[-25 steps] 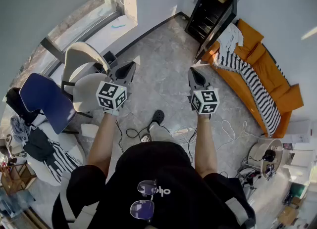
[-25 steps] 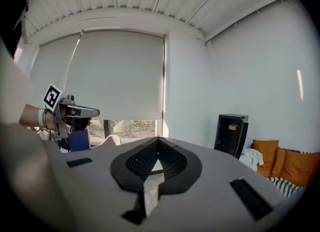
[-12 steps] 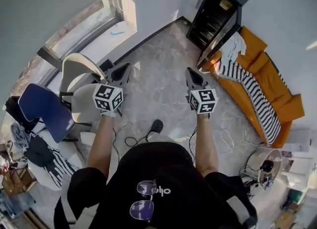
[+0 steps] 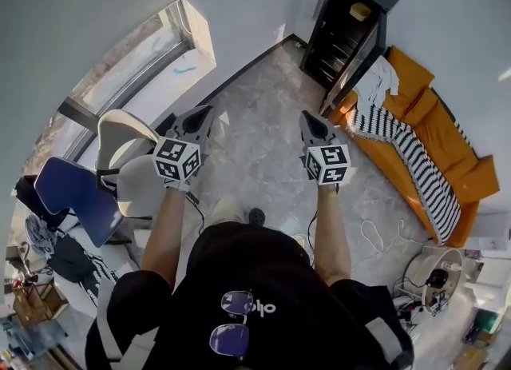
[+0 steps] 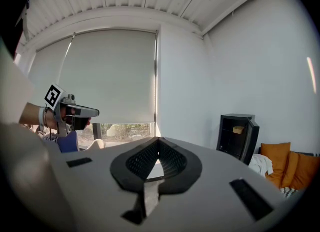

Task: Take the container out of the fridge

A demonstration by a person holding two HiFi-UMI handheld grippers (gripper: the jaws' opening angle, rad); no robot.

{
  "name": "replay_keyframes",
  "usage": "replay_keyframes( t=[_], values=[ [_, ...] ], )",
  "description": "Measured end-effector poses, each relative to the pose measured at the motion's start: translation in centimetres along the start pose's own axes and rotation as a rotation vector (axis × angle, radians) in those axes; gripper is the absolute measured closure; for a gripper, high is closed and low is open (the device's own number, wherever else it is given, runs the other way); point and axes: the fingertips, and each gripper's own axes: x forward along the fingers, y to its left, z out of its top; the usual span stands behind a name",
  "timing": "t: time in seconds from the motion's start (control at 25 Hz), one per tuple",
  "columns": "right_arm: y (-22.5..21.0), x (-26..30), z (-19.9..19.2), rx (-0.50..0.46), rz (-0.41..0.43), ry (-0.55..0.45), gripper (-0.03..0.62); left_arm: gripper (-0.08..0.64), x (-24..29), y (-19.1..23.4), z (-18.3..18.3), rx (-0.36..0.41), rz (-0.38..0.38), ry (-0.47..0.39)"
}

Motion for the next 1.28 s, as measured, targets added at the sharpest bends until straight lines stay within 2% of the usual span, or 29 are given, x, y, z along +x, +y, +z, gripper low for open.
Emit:
replay_keyframes(
  t=[0.24, 0.4, 0.6, 0.84, 1.28],
  values=[
    [-4.0, 0.5, 0.3, 0.087, -0.034, -0.048, 0.584, 0.555, 5.0, -0.5, 3.1, 0.023, -0.063, -0.020],
    [-6.6, 1.9, -0.2, 0.090, -0.054, -0.045, 0.584, 0.555, 8.8, -0.7, 3.3, 0.030, -0.096, -0.026],
    [-9.7, 5.6, -0.1, 0.079, -0.076, -0.028, 0.584, 0.555, 14.3, 1.3, 2.8, 0.002, -0.127, -0.038],
    [-13.6, 12.0, 1.1, 0.040, -0.079, -0.005, 0.584, 0.555, 21.8, 5.5, 2.5, -0.030, -0.157, -0.032],
    [-17.8, 27.9, 4.2, 0.026, -0.025, 0.031, 0.584, 0.555, 32.2, 17.6, 3.7, -0.071, -0.137, -0.013]
  ],
)
